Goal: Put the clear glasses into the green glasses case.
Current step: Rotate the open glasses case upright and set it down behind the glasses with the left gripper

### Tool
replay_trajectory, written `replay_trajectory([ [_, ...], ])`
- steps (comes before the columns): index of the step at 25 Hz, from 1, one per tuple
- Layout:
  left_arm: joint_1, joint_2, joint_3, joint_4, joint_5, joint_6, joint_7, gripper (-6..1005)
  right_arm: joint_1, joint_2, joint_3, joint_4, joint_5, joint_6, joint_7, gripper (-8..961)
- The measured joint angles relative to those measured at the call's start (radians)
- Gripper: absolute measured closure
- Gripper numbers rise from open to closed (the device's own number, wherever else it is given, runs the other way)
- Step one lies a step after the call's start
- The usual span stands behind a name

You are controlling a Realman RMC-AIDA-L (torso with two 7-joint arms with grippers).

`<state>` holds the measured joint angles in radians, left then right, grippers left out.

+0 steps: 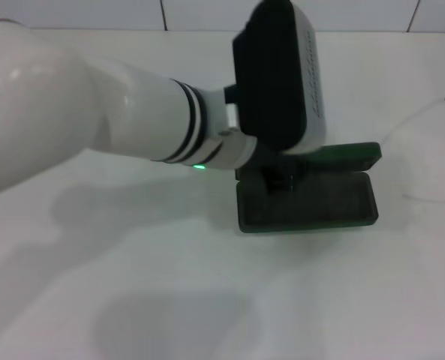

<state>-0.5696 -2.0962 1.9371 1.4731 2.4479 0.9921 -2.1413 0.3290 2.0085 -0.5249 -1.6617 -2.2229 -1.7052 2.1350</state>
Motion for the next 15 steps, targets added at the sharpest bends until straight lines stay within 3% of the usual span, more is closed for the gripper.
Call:
replay_trajectory([
  [15, 0.002, -0.002, 0.079, -0.058, 0.017, -0.102, 0.088, 772, -0.001, -0.004, 0.006, 0.032, 0.002, 0.0, -0.015, 850],
])
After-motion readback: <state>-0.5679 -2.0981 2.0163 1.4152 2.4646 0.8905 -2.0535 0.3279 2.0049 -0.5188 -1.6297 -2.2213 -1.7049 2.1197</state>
